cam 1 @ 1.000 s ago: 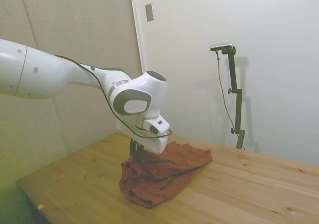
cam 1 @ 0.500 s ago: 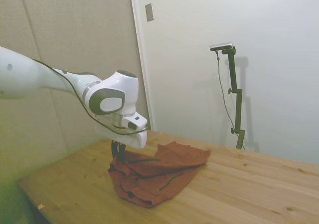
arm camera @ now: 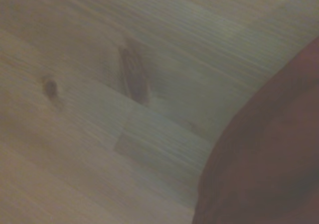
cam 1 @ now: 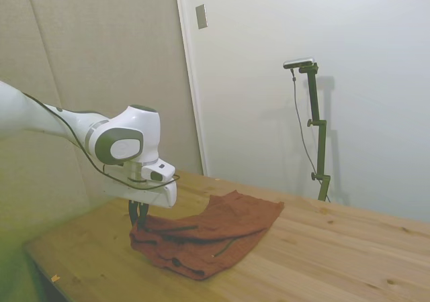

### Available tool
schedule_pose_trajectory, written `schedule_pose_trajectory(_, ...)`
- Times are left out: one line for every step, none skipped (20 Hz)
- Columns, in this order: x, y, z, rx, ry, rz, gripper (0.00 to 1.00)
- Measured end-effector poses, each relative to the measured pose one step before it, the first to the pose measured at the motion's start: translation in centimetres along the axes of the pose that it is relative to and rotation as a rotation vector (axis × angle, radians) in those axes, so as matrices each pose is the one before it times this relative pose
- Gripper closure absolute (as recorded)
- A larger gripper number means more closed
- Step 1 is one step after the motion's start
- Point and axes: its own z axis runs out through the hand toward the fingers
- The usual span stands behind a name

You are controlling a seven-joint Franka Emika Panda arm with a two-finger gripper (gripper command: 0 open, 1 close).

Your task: Unfold the shorts

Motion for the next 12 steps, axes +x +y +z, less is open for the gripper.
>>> schedule_pose_trajectory(0.049, 0.020, 0.198, -0.00020, 0.00203, 0.00060, 0.00)
schedule_pose_trajectory(0.095, -0.041, 0.077, 0.00037, 0.00220, 0.00034, 0.00)
schedule_pose_trajectory(0.169, -0.147, 0.034, 0.00333, 0.00693, 0.00041, 0.00)
schedule_pose_trajectory(0.203, -0.247, 0.041, 0.00431, 0.00884, 0.00088, 0.00)
schedule_pose_trajectory(0.269, -0.401, 0.047, 0.00481, 0.01501, 0.00141, 0.00)
schedule_pose_trajectory(0.280, -0.518, 0.170, 0.00452, 0.01632, 0.00071, 0.00)
schedule_pose_trajectory(0.242, -0.566, 0.333, 0.00336, 0.01160, -0.00083, 0.00)
schedule_pose_trajectory(0.189, -0.622, 0.479, 0.00586, 0.00291, -0.00234, 0.00)
schedule_pose_trajectory(0.208, -0.715, 0.507, 0.00867, -0.00274, -0.00277, 0.00)
schedule_pose_trajectory(0.273, -0.848, 0.564, 0.01380, -0.00525, 0.00003, 0.00)
schedule_pose_trajectory(0.306, -0.899, 0.516, 0.01011, -0.00871, 0.00000, 0.00)
schedule_pose_trajectory(0.233, -1.005, 0.511, 0.00886, -0.01002, 0.00071, 0.00)
